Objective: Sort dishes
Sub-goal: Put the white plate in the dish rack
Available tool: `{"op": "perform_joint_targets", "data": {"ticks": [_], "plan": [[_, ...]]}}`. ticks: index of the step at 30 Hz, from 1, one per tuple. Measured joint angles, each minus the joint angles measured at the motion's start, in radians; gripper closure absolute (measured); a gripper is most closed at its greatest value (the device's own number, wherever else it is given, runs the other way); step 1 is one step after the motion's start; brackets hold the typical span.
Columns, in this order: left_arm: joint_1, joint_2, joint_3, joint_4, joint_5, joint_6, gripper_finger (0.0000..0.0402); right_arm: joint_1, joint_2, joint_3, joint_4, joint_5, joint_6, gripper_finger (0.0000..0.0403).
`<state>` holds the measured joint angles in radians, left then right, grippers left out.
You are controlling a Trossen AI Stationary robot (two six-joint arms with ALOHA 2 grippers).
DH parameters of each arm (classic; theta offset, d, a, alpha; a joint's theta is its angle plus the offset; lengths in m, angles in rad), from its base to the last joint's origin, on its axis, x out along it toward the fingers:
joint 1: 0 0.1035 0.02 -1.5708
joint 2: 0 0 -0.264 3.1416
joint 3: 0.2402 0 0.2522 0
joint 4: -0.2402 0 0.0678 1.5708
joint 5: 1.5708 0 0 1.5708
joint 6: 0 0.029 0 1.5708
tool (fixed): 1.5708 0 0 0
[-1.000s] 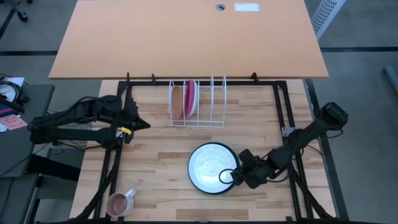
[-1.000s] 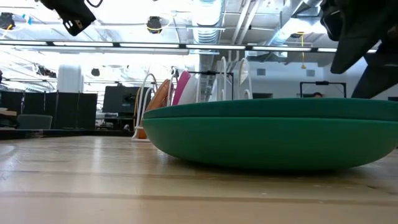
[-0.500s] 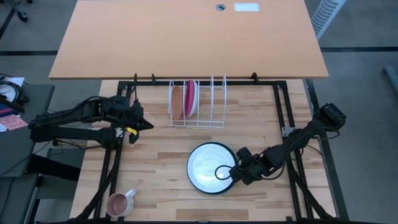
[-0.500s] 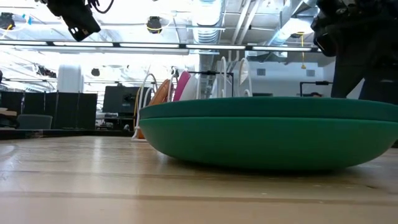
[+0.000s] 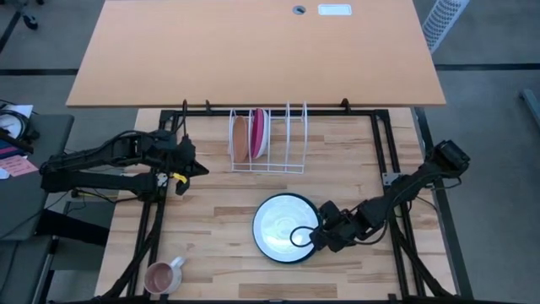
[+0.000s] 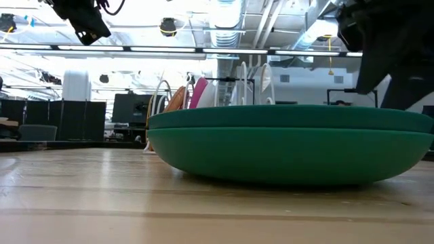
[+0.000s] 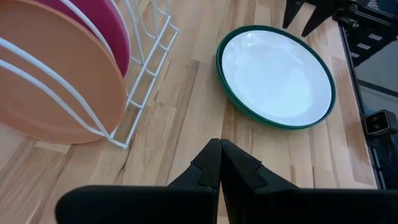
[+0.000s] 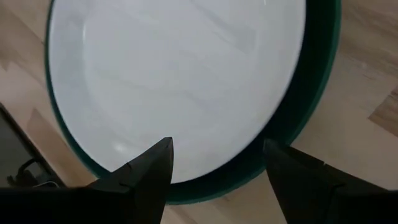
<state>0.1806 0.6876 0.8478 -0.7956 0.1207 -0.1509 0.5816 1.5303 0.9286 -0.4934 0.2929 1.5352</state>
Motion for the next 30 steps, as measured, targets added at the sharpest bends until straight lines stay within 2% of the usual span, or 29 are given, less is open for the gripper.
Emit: {"op": "perform_joint_targets", "data": {"ticks": [14, 30], "plan": [[0.000, 0.000, 0.000, 0.000, -0.002, 0.000, 0.0400, -0.020, 0.084, 0.004, -0.008, -0.016, -0.004, 0.0148], [0.000, 0.000, 0.000, 0.000, -0.007, 0.000, 0.0400, -0.104, 0.095, 0.001, 0.004, -0.036, -0.120, 0.0148]]}}
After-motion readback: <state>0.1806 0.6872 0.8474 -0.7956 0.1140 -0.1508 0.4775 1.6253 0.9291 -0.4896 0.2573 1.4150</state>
